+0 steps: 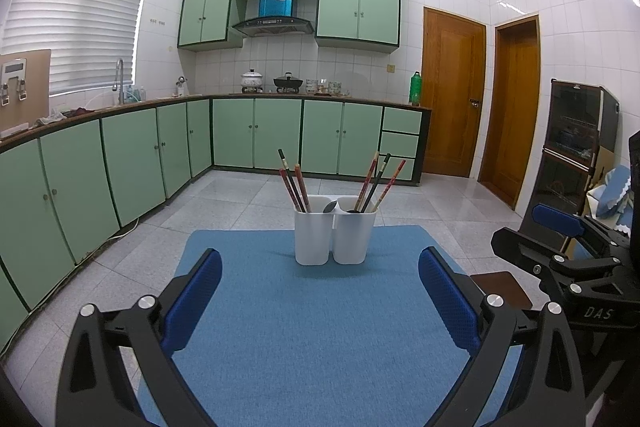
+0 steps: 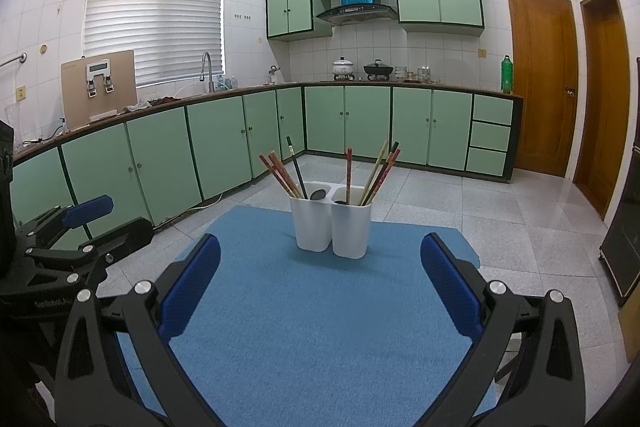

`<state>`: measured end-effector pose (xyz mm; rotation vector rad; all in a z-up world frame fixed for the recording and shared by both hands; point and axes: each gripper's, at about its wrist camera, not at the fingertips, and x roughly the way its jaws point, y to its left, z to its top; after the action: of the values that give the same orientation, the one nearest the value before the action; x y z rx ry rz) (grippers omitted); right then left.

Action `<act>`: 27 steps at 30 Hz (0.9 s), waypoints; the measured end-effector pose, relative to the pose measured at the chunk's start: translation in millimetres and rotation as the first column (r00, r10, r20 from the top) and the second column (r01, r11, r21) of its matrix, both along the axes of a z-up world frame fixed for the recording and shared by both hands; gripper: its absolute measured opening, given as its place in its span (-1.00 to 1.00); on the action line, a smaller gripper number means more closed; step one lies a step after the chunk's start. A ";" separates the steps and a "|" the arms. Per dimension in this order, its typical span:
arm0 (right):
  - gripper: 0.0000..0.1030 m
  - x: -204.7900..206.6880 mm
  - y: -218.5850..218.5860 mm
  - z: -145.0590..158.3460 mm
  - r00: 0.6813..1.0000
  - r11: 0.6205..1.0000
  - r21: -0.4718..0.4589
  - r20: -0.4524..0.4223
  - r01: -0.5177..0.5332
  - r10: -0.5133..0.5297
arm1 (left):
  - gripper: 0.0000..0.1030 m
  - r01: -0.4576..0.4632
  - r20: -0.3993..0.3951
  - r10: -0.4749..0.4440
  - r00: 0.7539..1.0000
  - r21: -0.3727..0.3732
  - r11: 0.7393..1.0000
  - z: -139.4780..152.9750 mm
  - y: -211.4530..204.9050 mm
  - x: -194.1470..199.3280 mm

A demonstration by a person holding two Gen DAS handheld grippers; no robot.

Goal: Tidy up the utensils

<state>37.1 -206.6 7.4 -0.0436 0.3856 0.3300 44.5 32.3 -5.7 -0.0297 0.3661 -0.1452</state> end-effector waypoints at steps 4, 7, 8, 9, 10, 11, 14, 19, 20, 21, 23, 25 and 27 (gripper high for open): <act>0.89 0.0 0.6 0.1 1.000 1.000 -0.003 0.001 0.001 -0.001 | 0.87 -0.001 -0.001 0.001 1.000 -0.002 1.000 0.4 0.0 0.6; 0.89 0.2 1.6 0.5 1.000 1.000 -0.001 0.001 0.000 0.000 | 0.87 -0.002 0.001 0.002 1.000 -0.001 1.000 0.8 -0.4 0.4; 0.89 0.2 1.7 0.6 1.000 1.000 -0.001 0.001 0.000 0.000 | 0.87 -0.002 0.002 0.002 1.000 -0.001 1.000 1.2 -0.2 0.2; 0.89 0.2 1.8 0.3 1.000 1.000 -0.003 0.000 0.000 0.000 | 0.87 -0.002 0.001 0.002 1.000 -0.001 1.000 1.0 -0.3 0.3; 0.89 0.2 1.7 0.3 1.000 1.000 -0.003 0.000 0.001 -0.001 | 0.87 -0.003 0.002 0.003 1.000 0.000 1.000 1.0 -0.4 0.2; 0.89 0.2 1.6 0.2 1.000 1.000 -0.002 0.000 0.001 -0.001 | 0.87 -0.003 0.002 0.003 1.000 0.001 1.000 1.1 -0.2 -0.3; 0.89 0.1 2.6 0.6 1.000 1.000 -0.002 -0.002 0.001 -0.001 | 0.87 -0.003 0.002 0.003 1.000 0.001 1.000 1.2 -0.4 -0.5; 0.89 0.3 2.0 0.6 1.000 1.000 -0.003 -0.003 0.000 0.000 | 0.88 -0.004 0.001 0.004 1.000 0.002 1.000 1.2 -0.2 -0.7; 0.89 0.3 1.9 0.4 1.000 1.000 -0.002 -0.003 0.000 0.000 | 0.87 -0.004 0.002 0.004 1.000 0.002 1.000 1.1 -0.3 -0.7; 0.89 0.3 1.9 0.4 1.000 1.000 -0.002 -0.003 0.000 0.000 | 0.87 -0.004 0.002 0.004 1.000 0.002 1.000 1.1 -0.3 -0.7; 0.89 0.3 1.9 0.5 1.000 1.000 -0.002 -0.003 0.000 0.000 | 0.88 -0.004 0.002 0.004 1.000 0.002 1.000 1.2 -0.2 -0.9; 0.89 0.3 2.0 0.5 1.000 1.000 -0.003 -0.004 0.000 0.000 | 0.88 -0.005 0.002 0.005 1.000 0.002 1.000 1.2 -0.3 -0.9; 0.89 0.3 1.8 0.4 1.000 1.000 -0.002 -0.004 0.000 0.000 | 0.87 -0.004 0.002 0.004 1.000 0.002 1.000 1.2 -0.3 -0.8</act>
<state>37.5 -204.8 7.9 -0.0453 0.3896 0.3301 43.7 32.0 -4.6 -0.0289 0.3644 -0.1406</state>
